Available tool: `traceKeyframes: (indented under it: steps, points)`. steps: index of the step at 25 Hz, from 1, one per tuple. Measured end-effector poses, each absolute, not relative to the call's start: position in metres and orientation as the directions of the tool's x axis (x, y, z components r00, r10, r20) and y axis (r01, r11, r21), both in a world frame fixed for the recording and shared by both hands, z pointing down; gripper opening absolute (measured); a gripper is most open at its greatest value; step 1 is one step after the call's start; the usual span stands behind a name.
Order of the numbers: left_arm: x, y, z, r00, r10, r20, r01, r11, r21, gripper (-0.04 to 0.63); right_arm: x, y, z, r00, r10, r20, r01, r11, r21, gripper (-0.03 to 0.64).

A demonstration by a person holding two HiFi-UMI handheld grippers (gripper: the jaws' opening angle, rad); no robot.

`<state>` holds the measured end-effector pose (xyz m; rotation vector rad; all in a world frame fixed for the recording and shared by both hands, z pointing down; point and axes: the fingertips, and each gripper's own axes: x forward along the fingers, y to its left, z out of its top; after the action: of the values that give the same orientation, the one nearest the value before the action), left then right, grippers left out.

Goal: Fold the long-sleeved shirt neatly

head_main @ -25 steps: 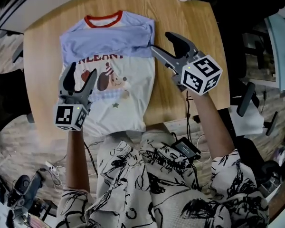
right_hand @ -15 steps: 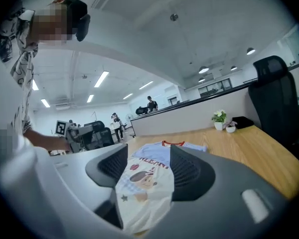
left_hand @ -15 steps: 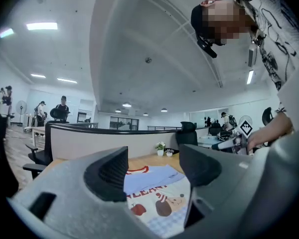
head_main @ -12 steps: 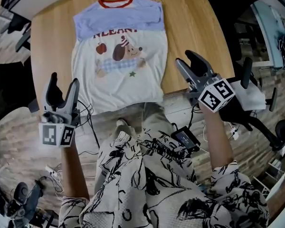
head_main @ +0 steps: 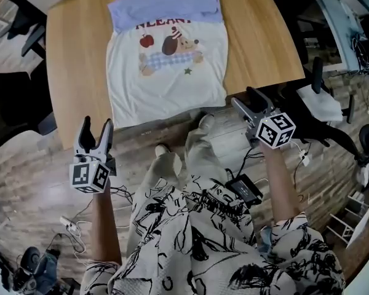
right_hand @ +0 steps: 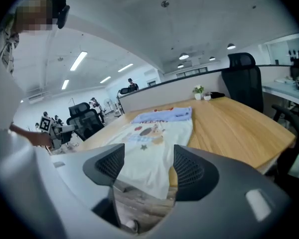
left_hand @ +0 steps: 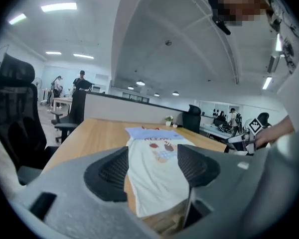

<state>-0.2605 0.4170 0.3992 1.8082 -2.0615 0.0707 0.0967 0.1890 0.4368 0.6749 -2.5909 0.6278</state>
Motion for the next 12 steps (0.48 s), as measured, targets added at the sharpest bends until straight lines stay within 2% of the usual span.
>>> traceKeyframes:
  steps: [5,12]
  points:
    - [-0.261,0.441,0.472,-0.105,-0.869,0.484,-0.941,0.244,0.233,0.307,0.119,0.216,0.526,-0.738,-0.302,0.604,-0.576,0.748,-0.329,0.328]
    - [-0.257,0.437,0.542,-0.089,-0.801,0.592,-0.912,0.305,0.276,0.294,0.117,0.22,0.596,-0.784,-0.211,0.583,-0.555,0.659,-0.508,0.339]
